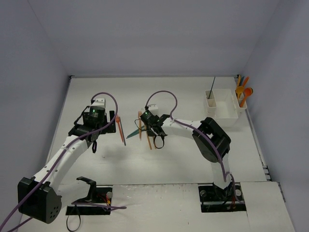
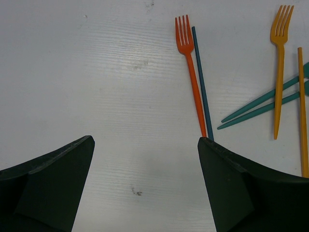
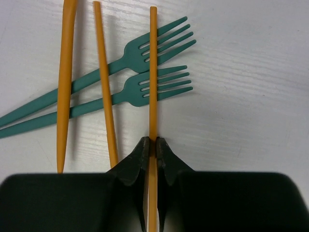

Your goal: Sort the eating utensils into containers

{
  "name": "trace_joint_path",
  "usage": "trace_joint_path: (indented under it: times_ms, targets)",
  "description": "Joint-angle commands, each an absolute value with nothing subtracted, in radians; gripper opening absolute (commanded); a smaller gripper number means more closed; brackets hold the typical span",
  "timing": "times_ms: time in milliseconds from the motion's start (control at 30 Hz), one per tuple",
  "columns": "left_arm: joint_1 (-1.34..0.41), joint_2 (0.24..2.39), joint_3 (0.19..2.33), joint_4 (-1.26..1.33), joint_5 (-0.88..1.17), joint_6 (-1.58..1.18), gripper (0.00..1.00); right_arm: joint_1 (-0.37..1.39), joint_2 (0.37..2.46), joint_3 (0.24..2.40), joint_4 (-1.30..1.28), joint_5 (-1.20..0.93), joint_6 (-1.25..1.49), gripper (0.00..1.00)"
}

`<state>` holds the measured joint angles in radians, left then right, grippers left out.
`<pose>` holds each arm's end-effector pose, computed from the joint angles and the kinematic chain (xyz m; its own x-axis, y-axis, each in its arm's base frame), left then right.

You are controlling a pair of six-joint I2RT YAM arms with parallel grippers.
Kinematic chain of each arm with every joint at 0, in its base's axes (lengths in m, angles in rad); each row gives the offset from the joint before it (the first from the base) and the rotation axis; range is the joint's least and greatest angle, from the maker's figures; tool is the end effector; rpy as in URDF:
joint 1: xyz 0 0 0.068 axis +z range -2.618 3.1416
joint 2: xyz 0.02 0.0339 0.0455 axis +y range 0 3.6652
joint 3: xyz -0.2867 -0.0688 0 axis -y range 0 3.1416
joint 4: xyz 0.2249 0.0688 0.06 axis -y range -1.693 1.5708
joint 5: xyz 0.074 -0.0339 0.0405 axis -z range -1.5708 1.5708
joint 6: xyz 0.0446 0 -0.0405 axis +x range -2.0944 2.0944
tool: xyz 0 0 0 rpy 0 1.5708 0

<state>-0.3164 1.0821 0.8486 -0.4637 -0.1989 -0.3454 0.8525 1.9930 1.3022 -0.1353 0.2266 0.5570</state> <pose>0.2007 -0.0564 0.2974 -0.6287 -0.1434 -0.7643 -0.0551 0.9886 -0.1402 0.2896 0.3162 0.1916 -0.7456 -0.0703 -0.6626 -0.2819 0.9343 0.2181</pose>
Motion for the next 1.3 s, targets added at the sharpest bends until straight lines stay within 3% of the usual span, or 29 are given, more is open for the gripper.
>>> trace_joint_path:
  times_ms: [0, 300, 567, 833, 1267]
  targets:
    - [-0.308, 1.066, 0.885, -0.436, -0.199, -0.357, 0.87, 0.835, 1.929, 1.321, -0.153, 0.292, 0.555, 0.00]
    - [-0.307, 1.066, 0.889, -0.435, -0.199, -0.357, 0.87, 0.661, 1.602, 1.369, -0.118, 0.328, 0.317, 0.00]
    - [-0.303, 1.074, 0.890, -0.433, -0.197, -0.353, 0.87, 0.304, 1.404, 1.269, 0.224, 0.189, 0.070, 0.00]
    - [-0.298, 1.095, 0.891, -0.440, -0.217, -0.344, 0.87, 0.101, 1.471, 1.166, 0.553, 0.019, 0.043, 0.00]
    - [-0.298, 1.114, 0.882, -0.434, -0.247, -0.329, 0.87, 0.035, 1.627, 1.088, 0.770, 0.018, 0.009, 0.01]
